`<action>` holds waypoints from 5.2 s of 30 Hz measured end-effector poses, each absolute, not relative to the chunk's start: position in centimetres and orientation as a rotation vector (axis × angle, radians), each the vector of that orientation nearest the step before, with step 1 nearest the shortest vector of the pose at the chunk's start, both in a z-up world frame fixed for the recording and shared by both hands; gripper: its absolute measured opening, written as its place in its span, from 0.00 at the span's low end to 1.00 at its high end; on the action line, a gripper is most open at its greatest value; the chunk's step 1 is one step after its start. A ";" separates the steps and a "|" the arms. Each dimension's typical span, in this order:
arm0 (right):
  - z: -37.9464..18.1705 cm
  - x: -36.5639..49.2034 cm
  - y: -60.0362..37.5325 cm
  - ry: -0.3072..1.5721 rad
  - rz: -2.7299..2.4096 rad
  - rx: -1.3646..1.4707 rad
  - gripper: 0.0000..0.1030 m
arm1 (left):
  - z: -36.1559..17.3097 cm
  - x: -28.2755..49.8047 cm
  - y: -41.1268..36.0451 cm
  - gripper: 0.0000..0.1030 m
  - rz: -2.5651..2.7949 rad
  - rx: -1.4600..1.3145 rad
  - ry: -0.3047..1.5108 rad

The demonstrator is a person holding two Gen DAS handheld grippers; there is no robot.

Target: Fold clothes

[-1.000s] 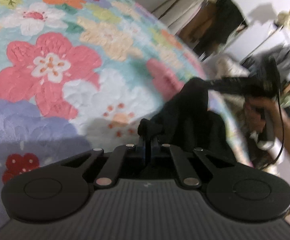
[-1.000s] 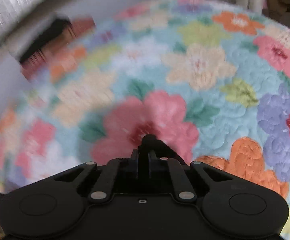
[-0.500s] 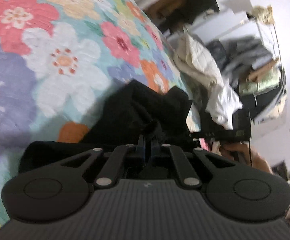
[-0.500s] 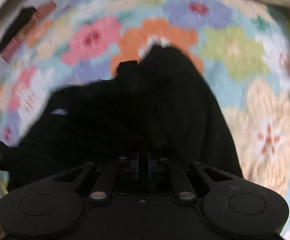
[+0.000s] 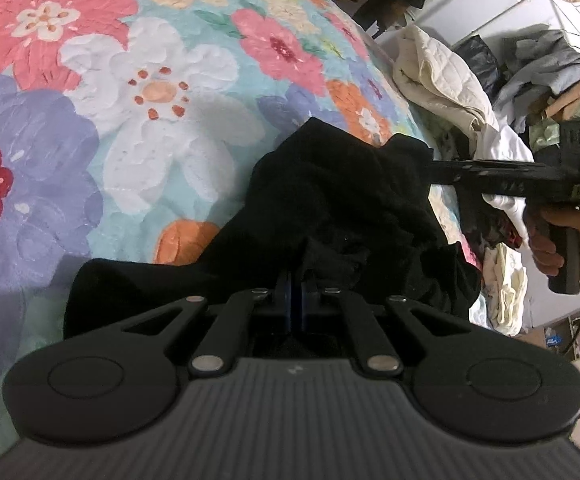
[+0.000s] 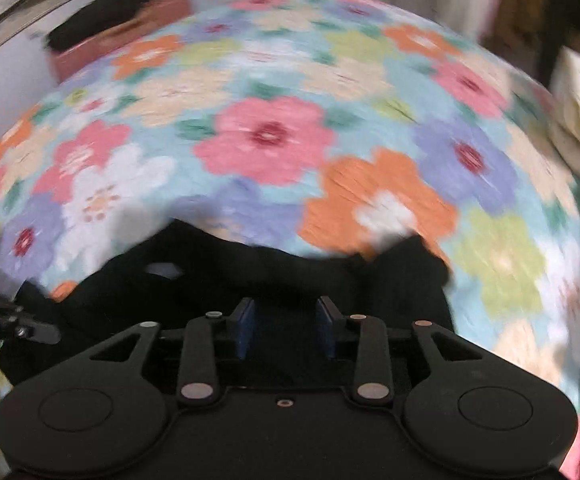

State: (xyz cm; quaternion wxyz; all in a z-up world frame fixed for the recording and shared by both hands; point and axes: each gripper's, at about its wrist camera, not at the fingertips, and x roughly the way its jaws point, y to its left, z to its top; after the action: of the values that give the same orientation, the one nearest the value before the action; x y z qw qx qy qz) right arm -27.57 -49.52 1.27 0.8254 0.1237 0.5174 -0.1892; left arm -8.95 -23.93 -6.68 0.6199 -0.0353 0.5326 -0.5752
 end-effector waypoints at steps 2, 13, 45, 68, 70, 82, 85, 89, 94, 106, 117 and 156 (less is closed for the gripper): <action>0.9 -26.8 -48.7 1.108 -0.371 0.218 0.36 | -6.1 -9.2 -23.8 0.04 -1.339 -0.063 1.193; -1.2 -23.0 -44.6 1.145 -0.222 -0.007 0.40 | 0.7 -10.8 -21.1 0.04 -1.389 0.015 0.886; -5.0 -15.6 -45.3 1.172 -0.204 -0.012 0.55 | -5.1 -9.1 -24.4 0.43 -1.078 0.255 1.030; 6.8 -10.9 -44.9 0.931 -0.218 -0.204 0.08 | -5.0 -8.8 -24.1 0.51 -1.067 0.211 0.972; 7.7 -10.3 -45.1 0.912 -0.218 -0.203 0.08 | -4.9 -8.8 -24.1 0.52 -1.068 0.205 0.965; 12.1 -6.0 -47.6 0.774 -0.284 -0.092 0.08 | -5.6 -9.0 -24.4 0.54 -1.057 0.225 0.975; 13.4 -5.0 -48.7 0.723 -0.320 -0.025 0.08 | -5.6 -9.0 -24.4 0.55 -1.053 0.228 0.974; 15.1 -3.7 -50.1 0.655 -0.367 0.063 0.17 | -5.8 -8.7 -24.2 0.56 -1.042 0.228 0.976; 13.0 -5.7 -51.3 0.668 -0.349 0.199 0.49 | -5.9 -8.1 -24.0 0.57 -1.029 0.221 0.976; 4.1 -15.7 -49.0 0.798 -0.276 0.487 0.54 | -4.9 -8.5 -23.6 0.59 -1.043 0.227 0.968; -5.5 -23.6 -44.6 0.943 -0.152 0.804 0.54 | -5.2 -8.4 -23.6 0.59 -1.089 0.101 1.009; -0.1 -26.6 -60.4 0.794 -0.435 0.508 0.51 | -6.4 -0.8 -20.1 0.06 -0.713 -0.050 0.919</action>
State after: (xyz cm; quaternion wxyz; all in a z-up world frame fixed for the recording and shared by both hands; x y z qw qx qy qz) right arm -26.58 -60.38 -0.12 0.8683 0.2426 0.3795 -0.2080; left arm -0.82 -20.10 -6.40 0.8354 -0.0234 0.4338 -0.3366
